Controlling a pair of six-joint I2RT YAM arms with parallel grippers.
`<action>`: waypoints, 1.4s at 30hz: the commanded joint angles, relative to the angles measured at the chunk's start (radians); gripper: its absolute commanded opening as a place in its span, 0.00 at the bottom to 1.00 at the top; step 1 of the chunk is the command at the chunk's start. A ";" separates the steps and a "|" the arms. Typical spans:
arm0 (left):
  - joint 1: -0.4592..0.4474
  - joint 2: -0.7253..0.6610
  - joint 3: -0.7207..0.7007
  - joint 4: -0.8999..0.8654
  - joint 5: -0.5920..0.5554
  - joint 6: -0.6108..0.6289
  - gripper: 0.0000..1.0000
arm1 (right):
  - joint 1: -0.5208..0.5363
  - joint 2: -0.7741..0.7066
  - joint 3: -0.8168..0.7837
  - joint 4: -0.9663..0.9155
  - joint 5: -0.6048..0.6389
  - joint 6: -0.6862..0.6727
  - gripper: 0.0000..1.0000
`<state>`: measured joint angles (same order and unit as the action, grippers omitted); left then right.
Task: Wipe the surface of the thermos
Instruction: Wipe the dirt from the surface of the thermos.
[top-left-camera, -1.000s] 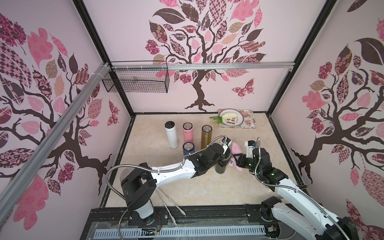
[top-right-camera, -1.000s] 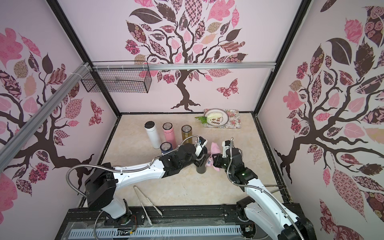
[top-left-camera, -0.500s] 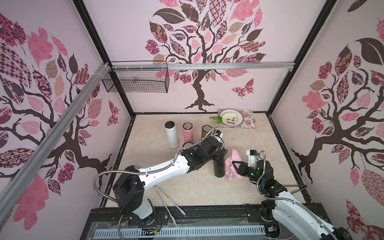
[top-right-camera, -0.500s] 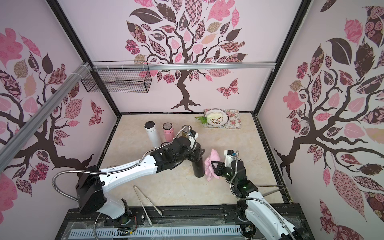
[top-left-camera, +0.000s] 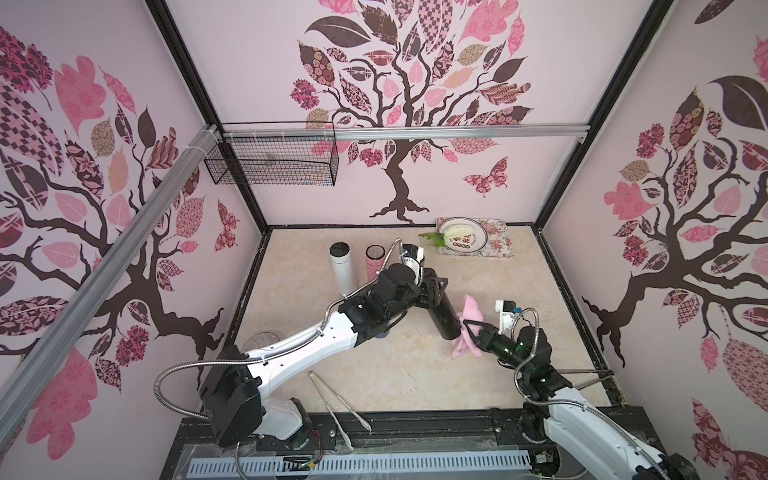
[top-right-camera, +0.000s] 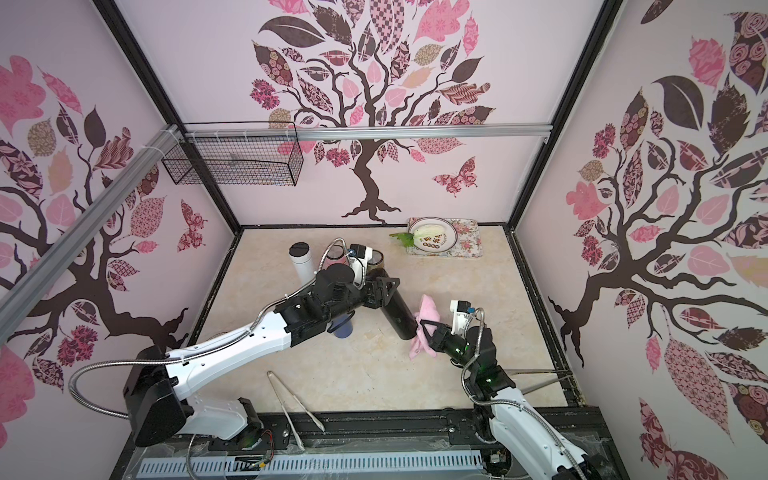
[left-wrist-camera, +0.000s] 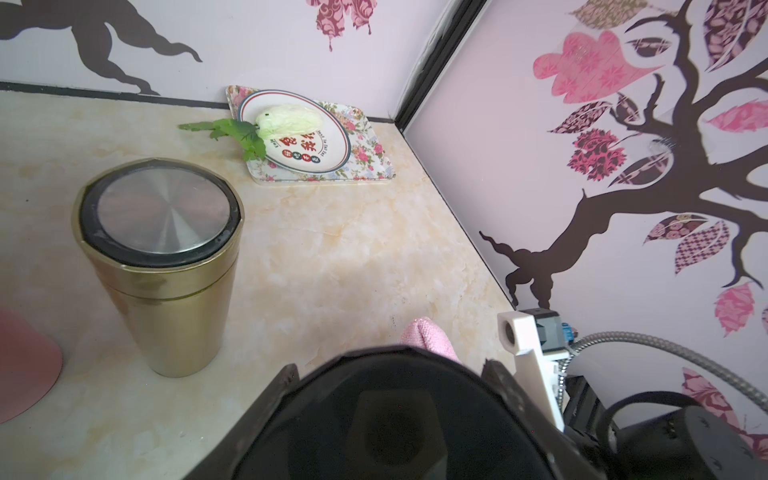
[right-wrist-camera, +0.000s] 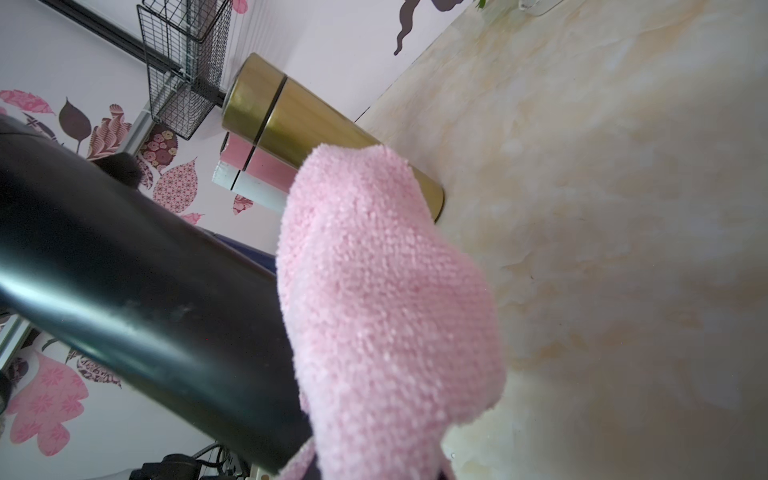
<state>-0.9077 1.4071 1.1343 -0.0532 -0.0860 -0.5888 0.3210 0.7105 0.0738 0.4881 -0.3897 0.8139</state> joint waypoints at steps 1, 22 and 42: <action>0.000 -0.047 -0.007 0.181 -0.009 -0.057 0.00 | 0.001 0.034 0.012 0.032 0.013 0.028 0.00; 0.000 0.025 0.012 0.208 -0.094 -0.018 0.00 | 0.002 -0.249 -0.017 -0.111 -0.140 -0.081 0.00; 0.004 0.016 -0.018 0.255 -0.027 -0.040 0.00 | 0.032 0.040 0.060 0.090 -0.158 -0.162 0.00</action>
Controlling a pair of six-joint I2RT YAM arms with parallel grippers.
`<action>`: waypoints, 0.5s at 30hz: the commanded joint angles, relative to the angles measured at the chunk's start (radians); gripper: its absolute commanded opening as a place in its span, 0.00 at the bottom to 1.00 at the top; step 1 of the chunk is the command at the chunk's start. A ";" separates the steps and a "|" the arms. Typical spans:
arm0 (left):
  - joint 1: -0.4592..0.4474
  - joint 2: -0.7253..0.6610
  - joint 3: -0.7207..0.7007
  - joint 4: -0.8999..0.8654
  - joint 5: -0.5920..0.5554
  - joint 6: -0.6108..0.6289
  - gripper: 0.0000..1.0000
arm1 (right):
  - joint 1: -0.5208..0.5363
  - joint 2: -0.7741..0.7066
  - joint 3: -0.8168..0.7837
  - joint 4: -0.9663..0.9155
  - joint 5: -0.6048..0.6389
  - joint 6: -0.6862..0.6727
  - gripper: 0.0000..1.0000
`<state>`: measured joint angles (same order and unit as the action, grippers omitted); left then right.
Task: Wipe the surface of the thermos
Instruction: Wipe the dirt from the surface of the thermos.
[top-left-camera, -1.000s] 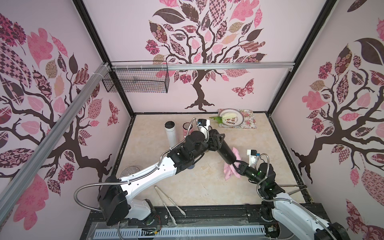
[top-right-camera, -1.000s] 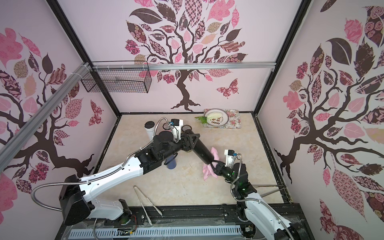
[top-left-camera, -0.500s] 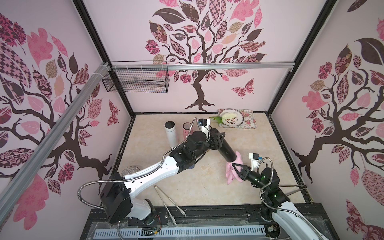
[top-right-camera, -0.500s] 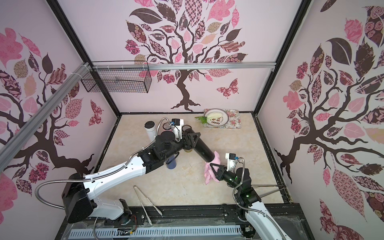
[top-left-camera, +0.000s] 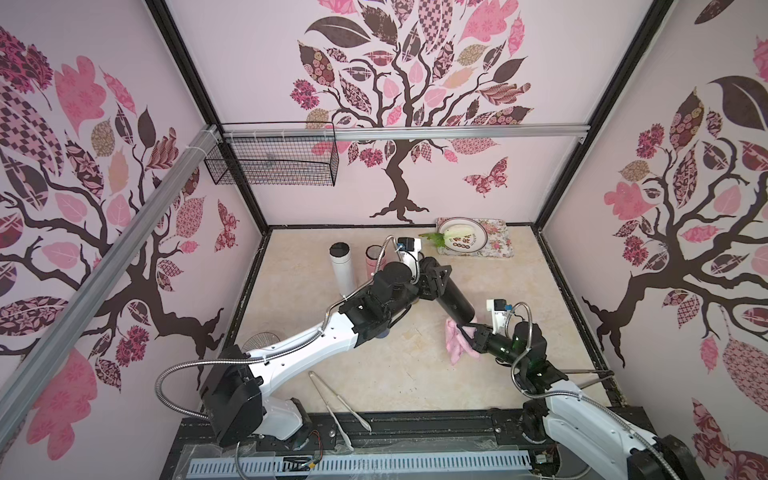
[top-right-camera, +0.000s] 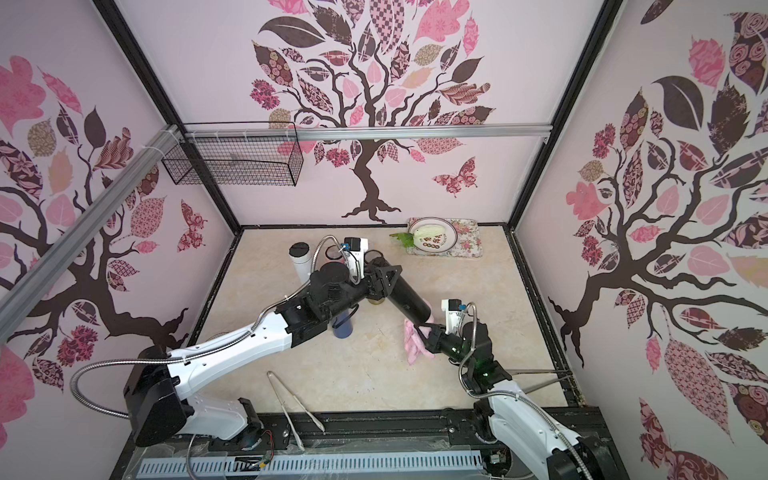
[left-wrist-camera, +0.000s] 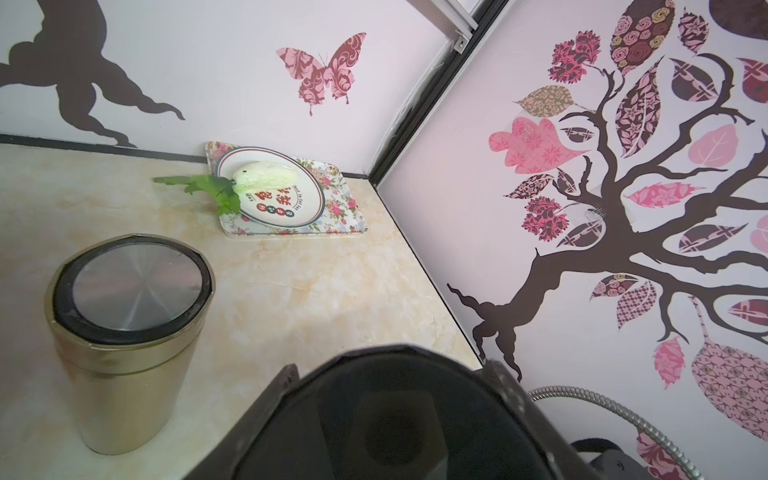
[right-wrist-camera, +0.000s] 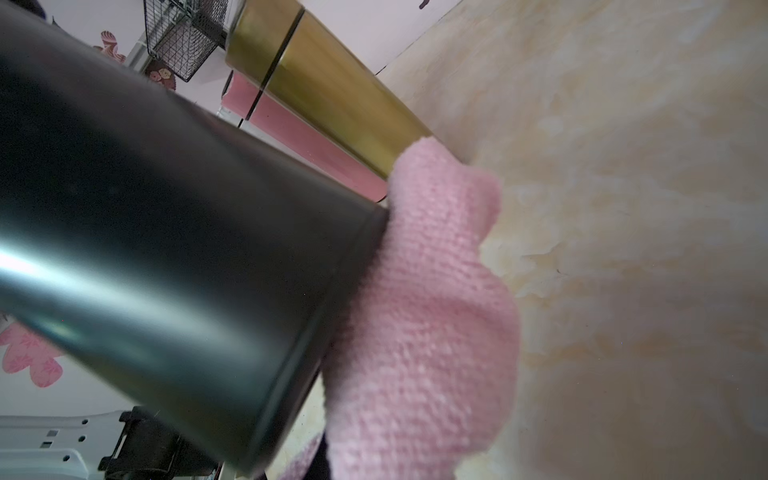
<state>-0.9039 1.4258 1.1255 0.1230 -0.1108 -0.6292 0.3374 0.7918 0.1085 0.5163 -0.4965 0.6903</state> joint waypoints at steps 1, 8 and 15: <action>0.001 0.002 -0.007 0.077 -0.004 0.005 0.00 | 0.015 -0.074 0.018 0.032 -0.040 -0.046 0.00; 0.000 0.037 0.012 0.015 0.039 0.029 0.00 | 0.011 -0.380 0.009 -0.242 0.102 -0.122 0.00; 0.000 0.028 -0.030 0.028 0.065 0.008 0.00 | 0.009 -0.335 0.001 -0.133 0.099 -0.078 0.00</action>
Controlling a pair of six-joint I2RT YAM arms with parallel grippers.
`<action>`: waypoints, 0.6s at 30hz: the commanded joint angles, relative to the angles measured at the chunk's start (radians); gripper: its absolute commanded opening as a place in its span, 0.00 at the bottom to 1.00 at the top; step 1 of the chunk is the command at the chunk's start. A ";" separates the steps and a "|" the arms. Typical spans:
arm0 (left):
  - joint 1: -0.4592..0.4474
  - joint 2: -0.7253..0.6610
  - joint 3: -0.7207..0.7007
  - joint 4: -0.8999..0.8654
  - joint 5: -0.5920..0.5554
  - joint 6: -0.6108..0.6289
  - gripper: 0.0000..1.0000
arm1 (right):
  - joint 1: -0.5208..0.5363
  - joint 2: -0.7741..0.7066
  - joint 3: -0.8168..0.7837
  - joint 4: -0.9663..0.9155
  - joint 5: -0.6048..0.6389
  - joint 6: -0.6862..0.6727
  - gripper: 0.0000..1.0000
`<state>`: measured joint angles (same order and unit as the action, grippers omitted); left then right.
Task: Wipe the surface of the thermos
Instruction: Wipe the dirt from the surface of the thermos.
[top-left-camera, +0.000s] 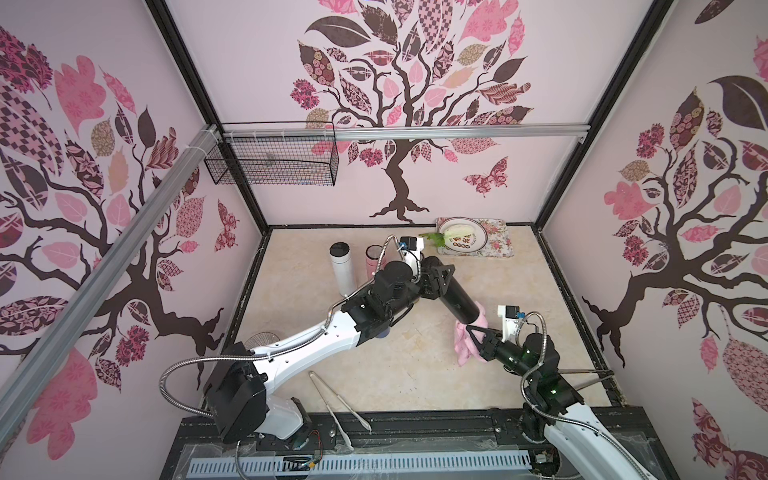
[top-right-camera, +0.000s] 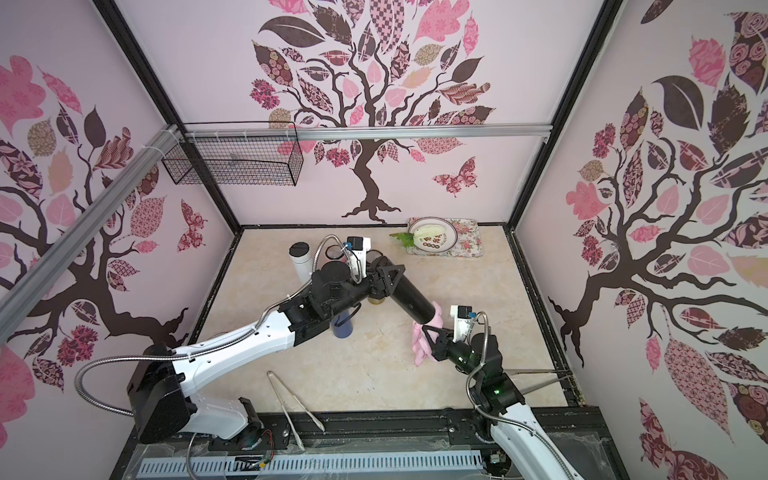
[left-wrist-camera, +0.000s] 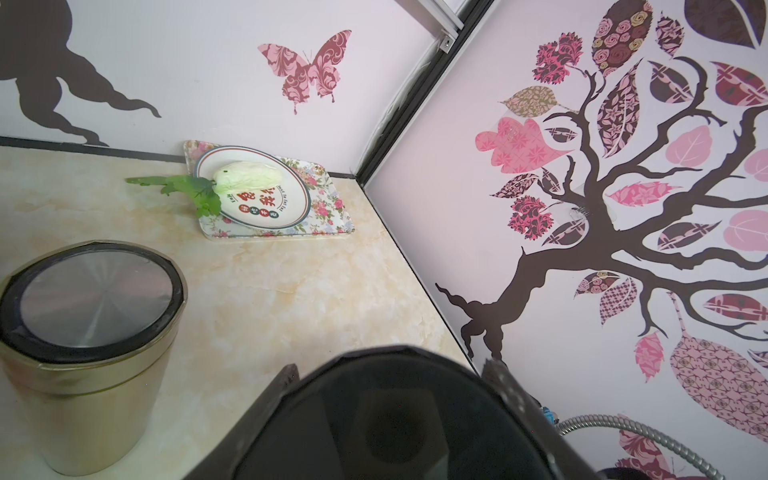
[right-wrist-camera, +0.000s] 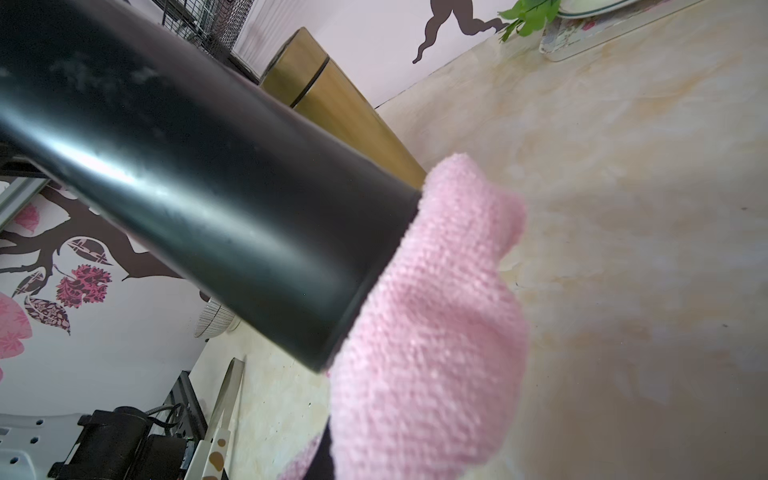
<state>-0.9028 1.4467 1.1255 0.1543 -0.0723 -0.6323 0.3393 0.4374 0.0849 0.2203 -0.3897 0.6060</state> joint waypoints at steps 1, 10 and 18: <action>-0.001 0.005 -0.032 0.000 0.031 0.009 0.00 | 0.007 0.046 0.012 0.208 -0.019 0.023 0.00; -0.001 0.005 0.011 0.029 0.023 0.035 0.00 | 0.033 0.287 -0.031 0.410 -0.104 0.077 0.00; -0.001 0.041 0.025 -0.046 0.026 0.044 0.00 | 0.034 0.160 0.024 0.227 -0.018 0.001 0.00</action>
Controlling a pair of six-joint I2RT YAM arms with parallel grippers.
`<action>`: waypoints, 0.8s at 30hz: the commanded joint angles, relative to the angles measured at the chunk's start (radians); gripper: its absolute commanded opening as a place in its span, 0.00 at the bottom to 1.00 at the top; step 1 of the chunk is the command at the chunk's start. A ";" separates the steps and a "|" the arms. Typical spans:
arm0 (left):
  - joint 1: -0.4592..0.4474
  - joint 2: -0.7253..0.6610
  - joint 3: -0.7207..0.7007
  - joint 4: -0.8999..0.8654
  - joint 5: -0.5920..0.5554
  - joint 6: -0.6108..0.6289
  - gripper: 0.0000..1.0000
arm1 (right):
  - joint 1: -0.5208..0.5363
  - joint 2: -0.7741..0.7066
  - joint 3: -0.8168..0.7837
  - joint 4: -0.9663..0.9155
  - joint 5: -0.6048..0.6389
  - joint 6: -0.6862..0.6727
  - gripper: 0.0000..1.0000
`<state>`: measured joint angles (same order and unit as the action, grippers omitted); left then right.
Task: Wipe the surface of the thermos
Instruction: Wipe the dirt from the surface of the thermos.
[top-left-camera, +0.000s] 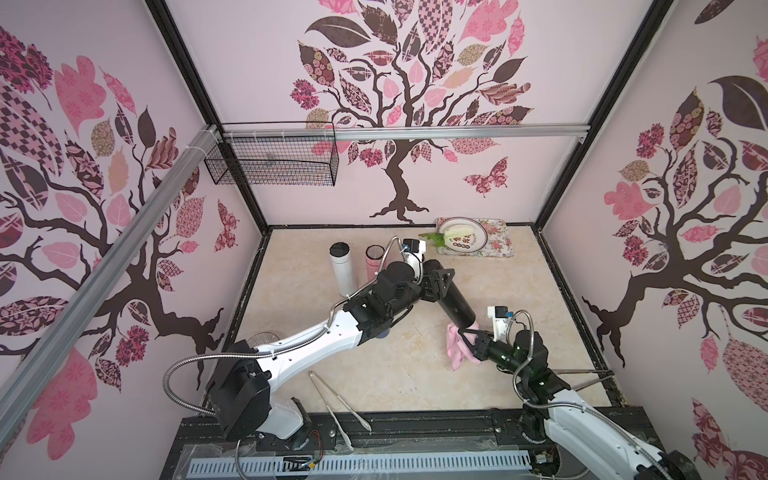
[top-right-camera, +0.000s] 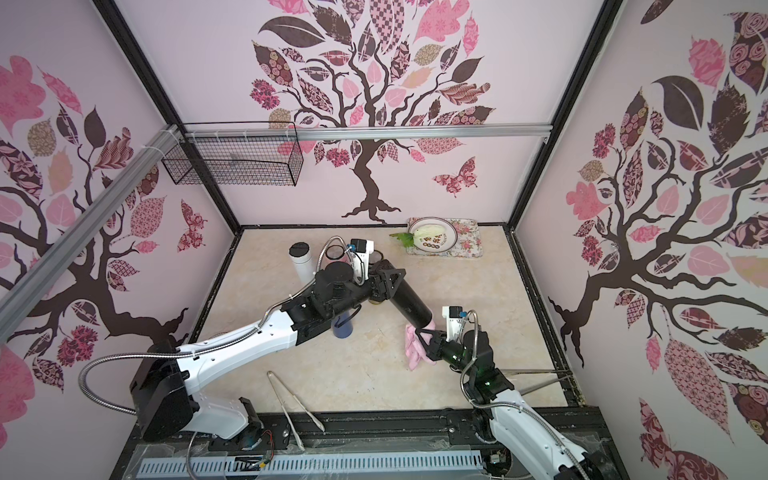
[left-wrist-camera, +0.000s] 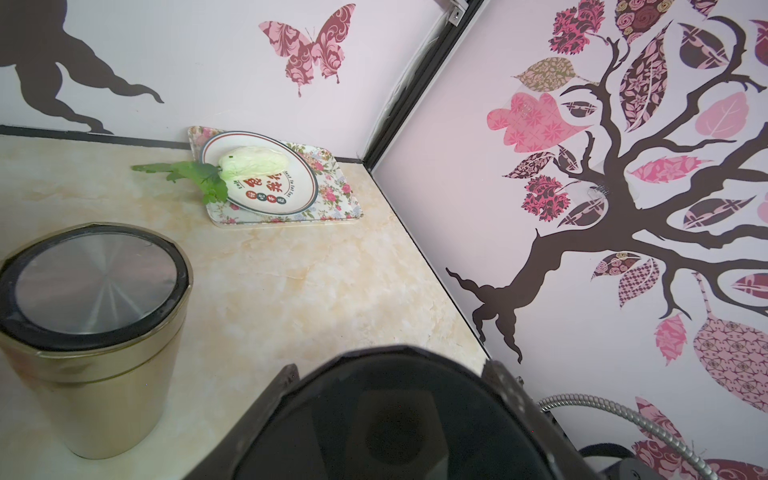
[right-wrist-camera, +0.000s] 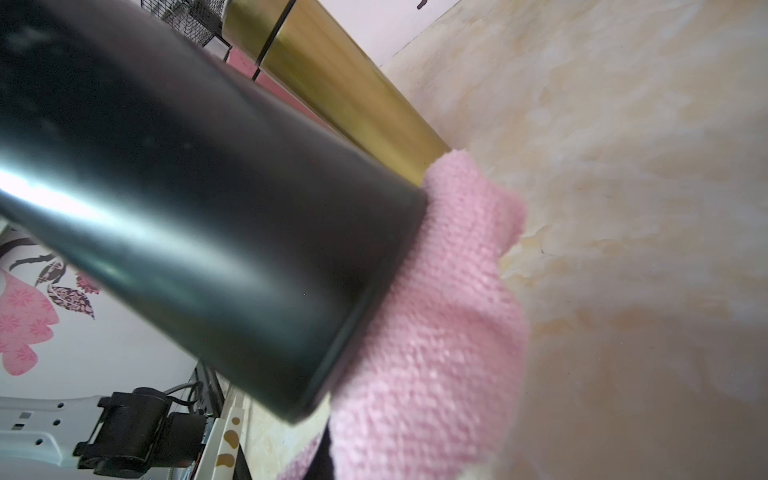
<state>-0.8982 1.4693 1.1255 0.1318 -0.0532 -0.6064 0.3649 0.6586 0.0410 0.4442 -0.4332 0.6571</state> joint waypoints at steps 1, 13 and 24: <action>-0.005 0.017 0.025 -0.046 0.001 0.026 0.00 | 0.008 -0.083 0.088 -0.048 0.045 -0.072 0.00; -0.004 -0.079 -0.008 -0.090 -0.054 0.054 0.00 | 0.002 -0.075 0.180 -0.098 0.064 -0.084 0.00; -0.003 -0.062 0.063 -0.021 -0.035 0.055 0.00 | 0.007 0.060 0.056 0.168 -0.015 0.074 0.00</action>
<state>-0.8982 1.3933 1.1259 0.0570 -0.1055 -0.5663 0.3653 0.6941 0.0952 0.4488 -0.3985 0.6781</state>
